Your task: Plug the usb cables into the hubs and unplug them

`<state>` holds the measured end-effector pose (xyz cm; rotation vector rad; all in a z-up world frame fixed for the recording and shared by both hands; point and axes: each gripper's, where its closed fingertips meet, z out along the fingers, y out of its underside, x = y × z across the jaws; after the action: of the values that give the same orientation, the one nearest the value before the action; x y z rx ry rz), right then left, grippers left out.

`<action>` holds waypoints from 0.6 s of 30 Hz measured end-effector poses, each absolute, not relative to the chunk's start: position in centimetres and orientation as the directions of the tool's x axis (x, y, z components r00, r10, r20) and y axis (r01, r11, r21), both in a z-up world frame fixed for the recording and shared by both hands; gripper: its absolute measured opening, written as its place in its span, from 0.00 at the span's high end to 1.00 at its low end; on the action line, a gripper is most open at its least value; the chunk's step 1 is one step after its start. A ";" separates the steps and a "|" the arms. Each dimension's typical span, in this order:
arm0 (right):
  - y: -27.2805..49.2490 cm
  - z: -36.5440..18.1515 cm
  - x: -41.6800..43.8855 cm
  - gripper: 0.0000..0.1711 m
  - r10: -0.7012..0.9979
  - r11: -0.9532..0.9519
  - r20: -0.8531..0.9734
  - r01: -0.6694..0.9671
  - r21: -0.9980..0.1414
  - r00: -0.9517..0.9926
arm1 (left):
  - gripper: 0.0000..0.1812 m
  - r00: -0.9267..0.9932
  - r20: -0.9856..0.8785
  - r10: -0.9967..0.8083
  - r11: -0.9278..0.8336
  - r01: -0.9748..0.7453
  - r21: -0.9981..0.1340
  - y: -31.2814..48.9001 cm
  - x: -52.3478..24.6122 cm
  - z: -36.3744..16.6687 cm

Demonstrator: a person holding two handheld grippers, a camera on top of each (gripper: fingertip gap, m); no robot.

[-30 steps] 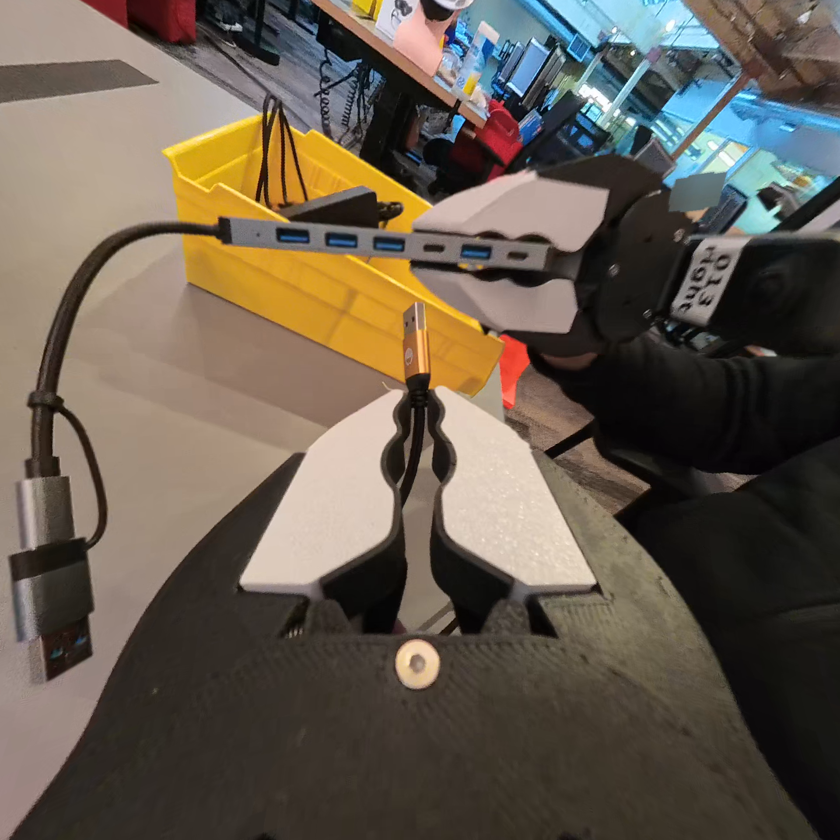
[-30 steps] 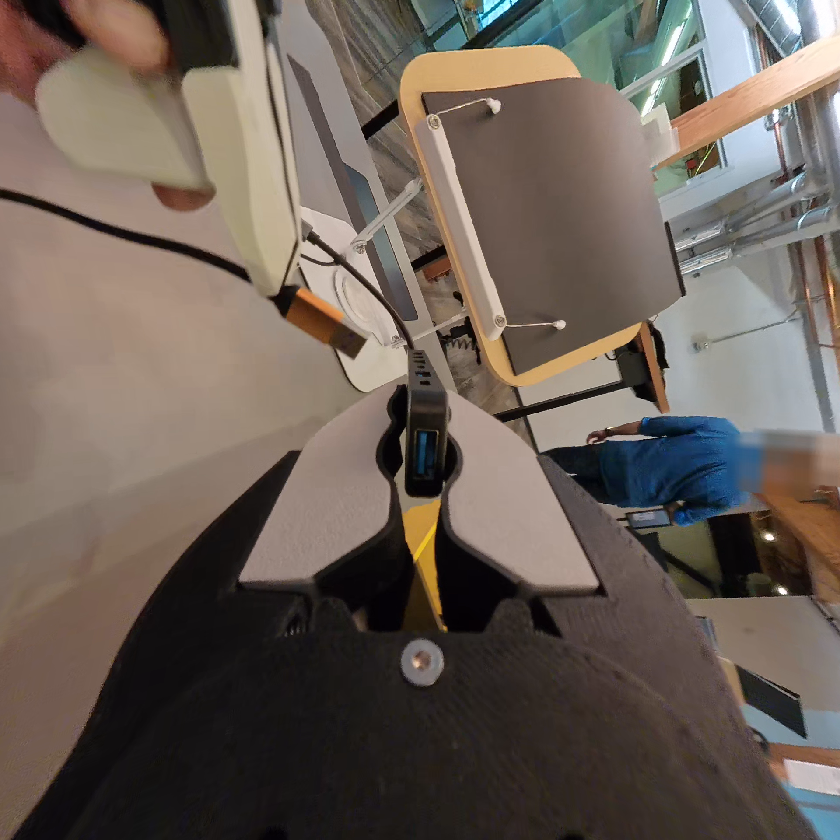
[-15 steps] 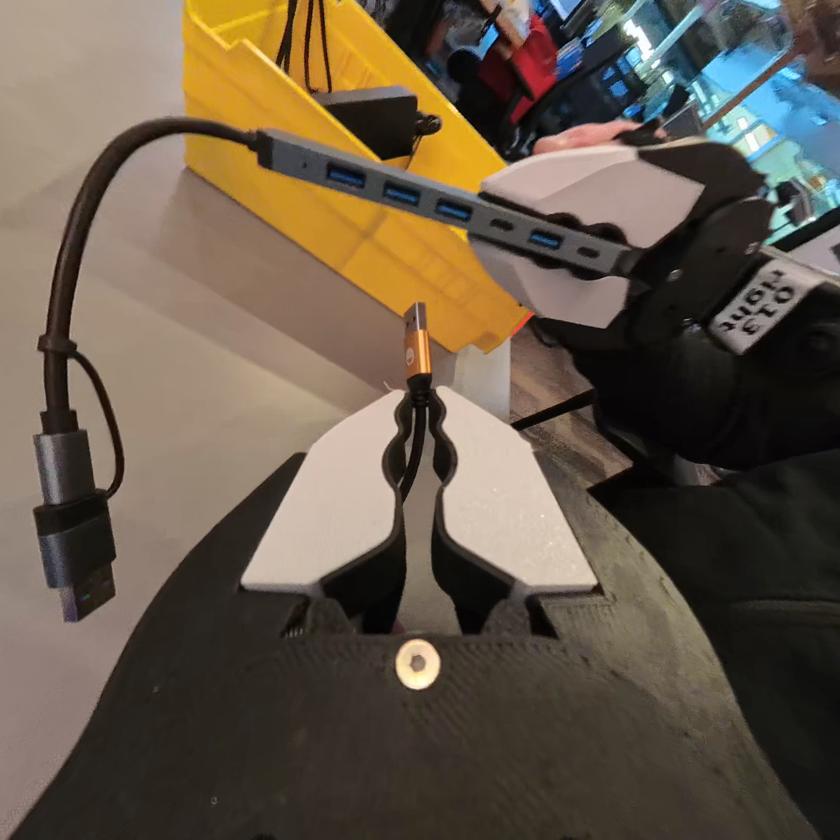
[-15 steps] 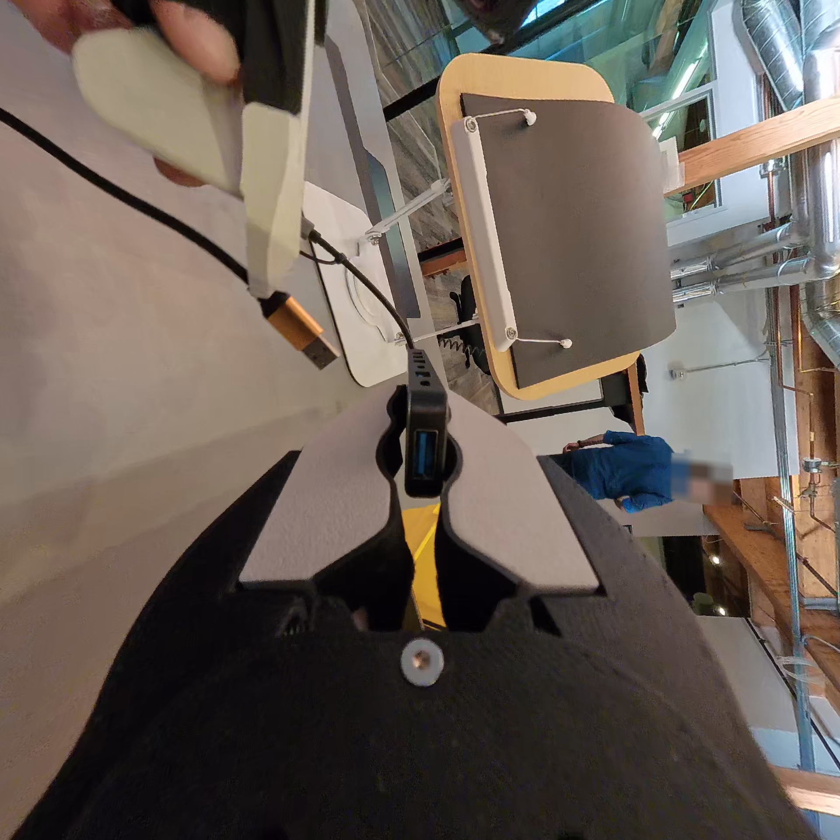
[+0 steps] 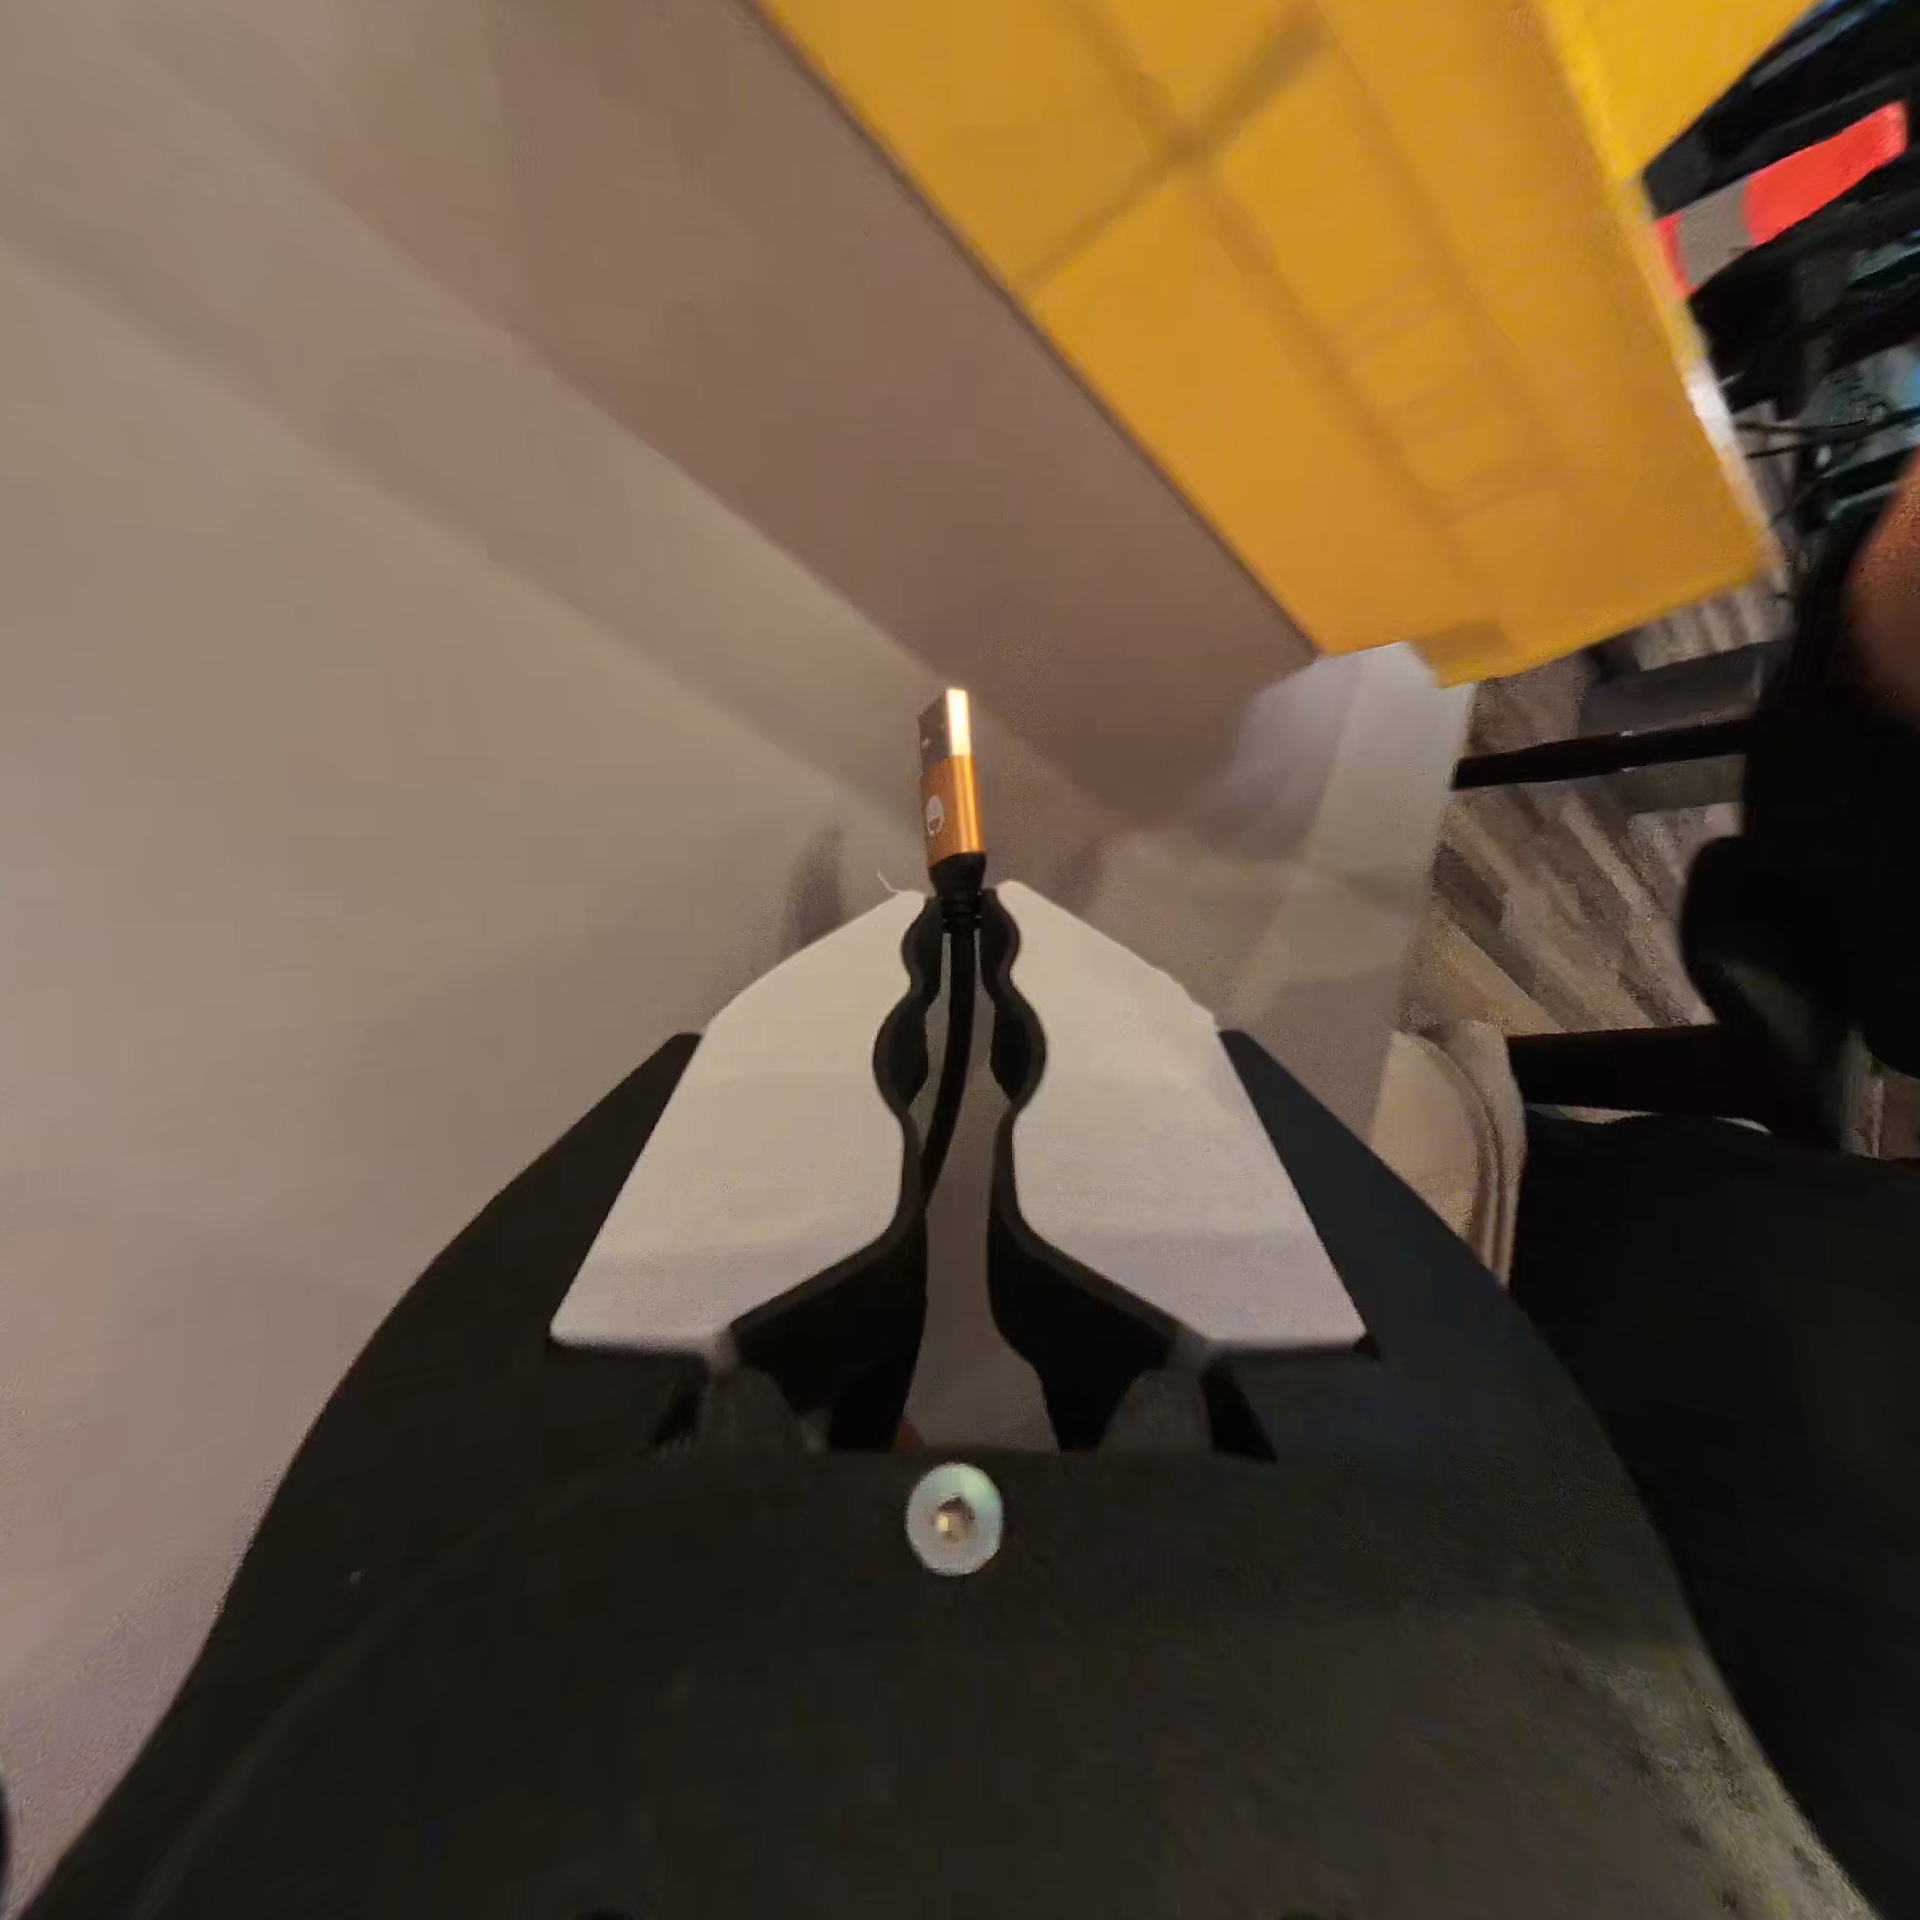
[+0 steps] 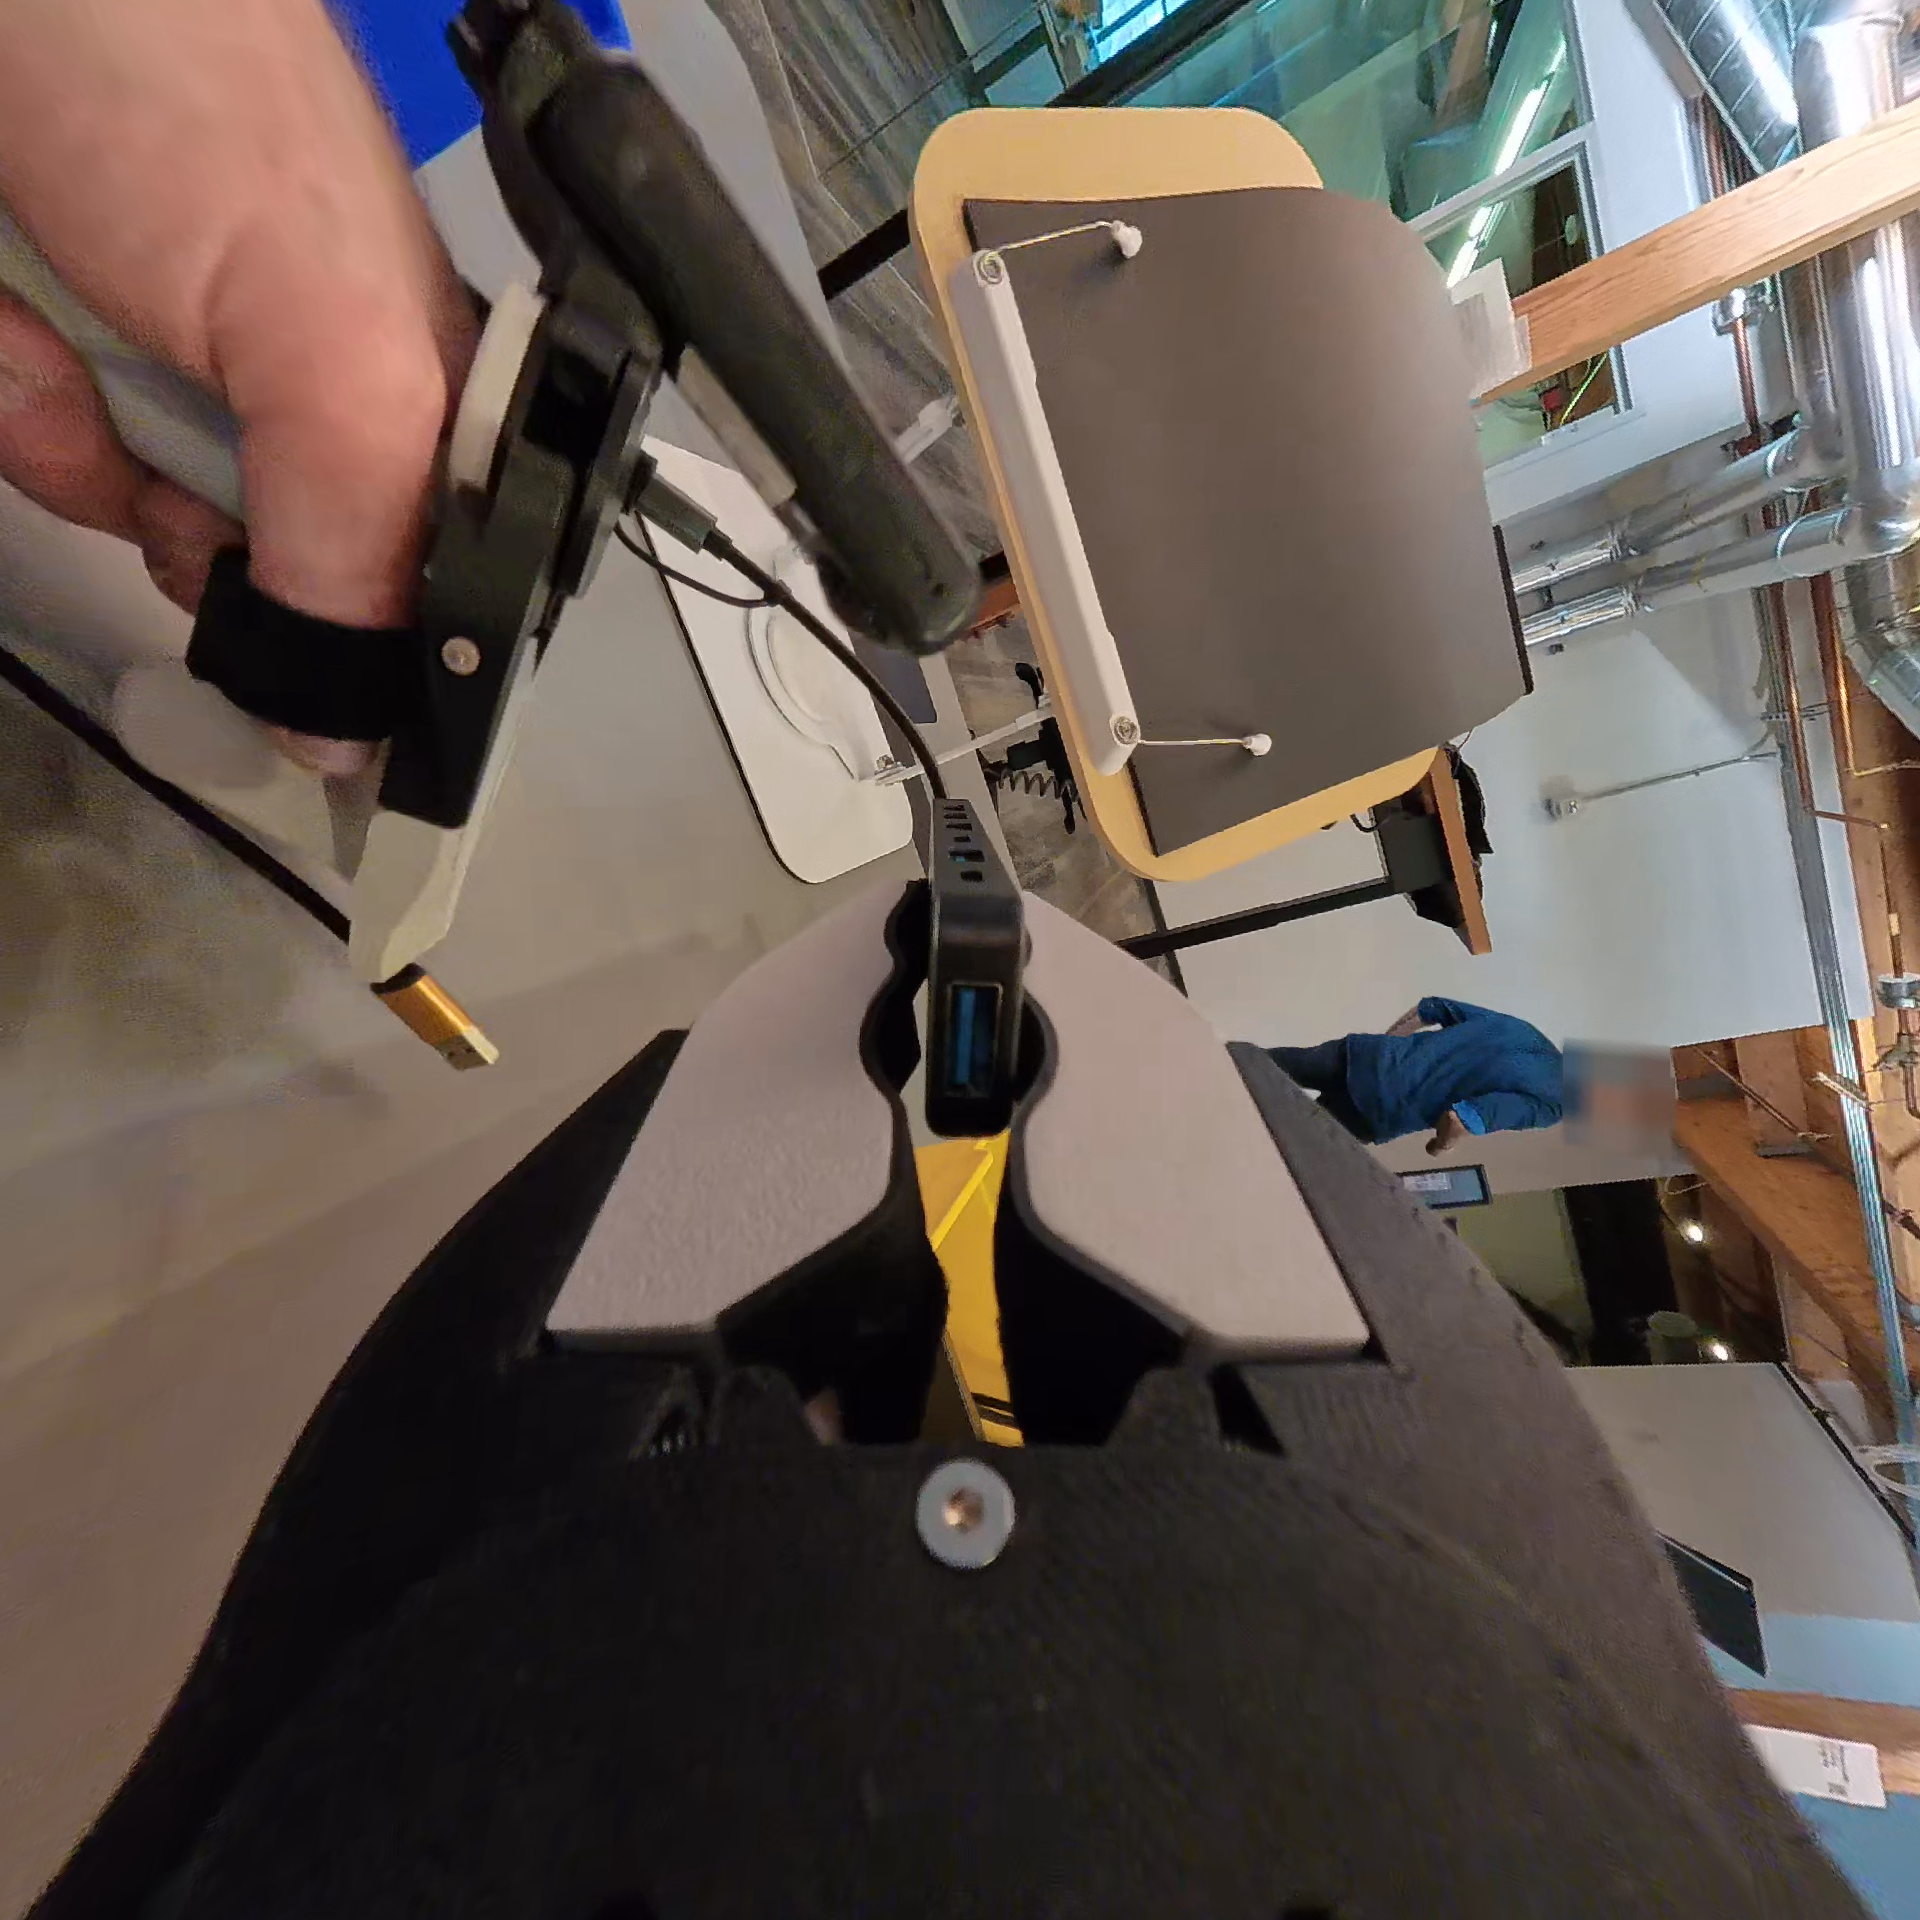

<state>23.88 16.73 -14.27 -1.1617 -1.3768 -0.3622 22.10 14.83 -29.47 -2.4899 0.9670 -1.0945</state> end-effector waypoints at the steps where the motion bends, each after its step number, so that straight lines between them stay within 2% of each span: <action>1: 16.8 -14.2 24.0 0.94 0.410 0.445 0.879 0.787 -0.427 0.245 | 0.96 0.508 0.555 -0.659 -0.752 -0.477 -0.455 15.0 22.0 -30.1; 4: 16.9 -14.2 24.2 0.94 0.413 0.440 0.875 0.786 -0.434 0.252 | 0.96 0.553 0.495 -0.670 -0.743 -0.496 -0.450 16.0 21.4 -31.3; 8: 17.1 -14.4 24.3 0.94 0.425 0.434 0.868 0.784 -0.445 0.257 | 0.96 0.618 0.397 -0.678 -0.724 -0.472 -0.502 17.6 20.4 -31.5; 11: 17.2 -14.5 24.3 0.94 0.433 0.430 0.862 0.780 -0.454 0.263 | 0.89 0.642 0.295 -0.708 -0.676 -0.493 -0.548 18.1 19.8 -31.2; 16: 17.2 -14.3 24.3 0.94 0.434 0.427 0.859 0.777 -0.462 0.271 | 0.86 0.647 0.010 -0.762 -0.493 -0.570 -0.657 18.4 19.6 -29.1; 18: 17.3 -14.3 24.4 0.94 0.436 0.422 0.857 0.778 -0.466 0.276 | 0.86 0.617 -0.115 -0.779 -0.407 -0.637 -0.655 17.7 20.0 -28.7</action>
<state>24.39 17.25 -14.29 -1.1990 -1.3514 -0.3256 19.95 17.75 -28.75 -2.1666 1.1068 -0.2721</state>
